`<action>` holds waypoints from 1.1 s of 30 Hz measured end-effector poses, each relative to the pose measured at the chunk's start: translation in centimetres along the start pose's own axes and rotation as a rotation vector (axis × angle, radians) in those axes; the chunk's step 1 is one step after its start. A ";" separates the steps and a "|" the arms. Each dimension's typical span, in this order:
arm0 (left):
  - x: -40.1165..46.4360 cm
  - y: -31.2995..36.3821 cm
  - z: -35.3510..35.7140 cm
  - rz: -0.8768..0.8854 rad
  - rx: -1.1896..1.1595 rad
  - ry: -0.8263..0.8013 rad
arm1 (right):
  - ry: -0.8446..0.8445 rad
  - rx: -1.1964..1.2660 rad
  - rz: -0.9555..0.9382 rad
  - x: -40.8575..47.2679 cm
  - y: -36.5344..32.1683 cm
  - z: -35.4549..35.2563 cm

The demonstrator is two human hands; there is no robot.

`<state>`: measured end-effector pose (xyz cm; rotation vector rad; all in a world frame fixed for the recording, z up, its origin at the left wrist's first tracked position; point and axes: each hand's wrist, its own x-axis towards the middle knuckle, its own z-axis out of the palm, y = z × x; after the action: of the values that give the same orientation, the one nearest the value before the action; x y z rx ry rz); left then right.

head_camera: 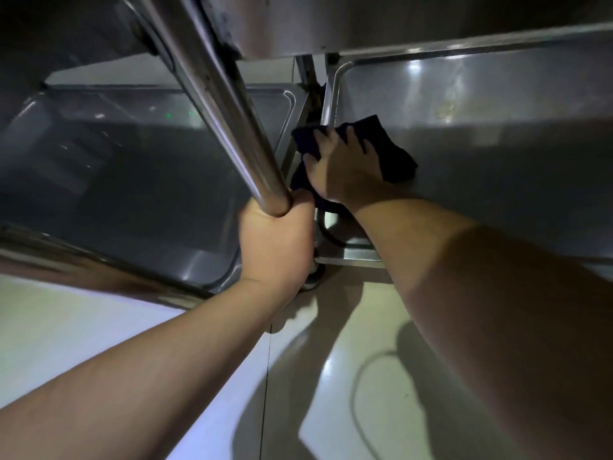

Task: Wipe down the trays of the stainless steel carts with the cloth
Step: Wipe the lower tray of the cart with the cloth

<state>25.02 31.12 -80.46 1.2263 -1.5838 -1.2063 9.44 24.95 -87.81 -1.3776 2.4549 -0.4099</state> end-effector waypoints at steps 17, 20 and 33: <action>0.2 -0.6 -0.7 0.017 0.103 -0.038 | 0.045 -0.148 0.406 -18.7 20.5 -5.8; 0.2 -0.6 -0.5 0.019 0.096 -0.021 | 0.121 -0.108 0.589 -19.4 25.9 -8.1; 0.3 -0.7 0.0 0.027 0.098 0.019 | -0.034 -0.093 0.178 -7.6 8.9 -2.6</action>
<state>25.14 30.77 -81.13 1.2703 -1.6569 -1.1086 5.34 36.24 -87.95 -1.1768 2.5705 -0.2328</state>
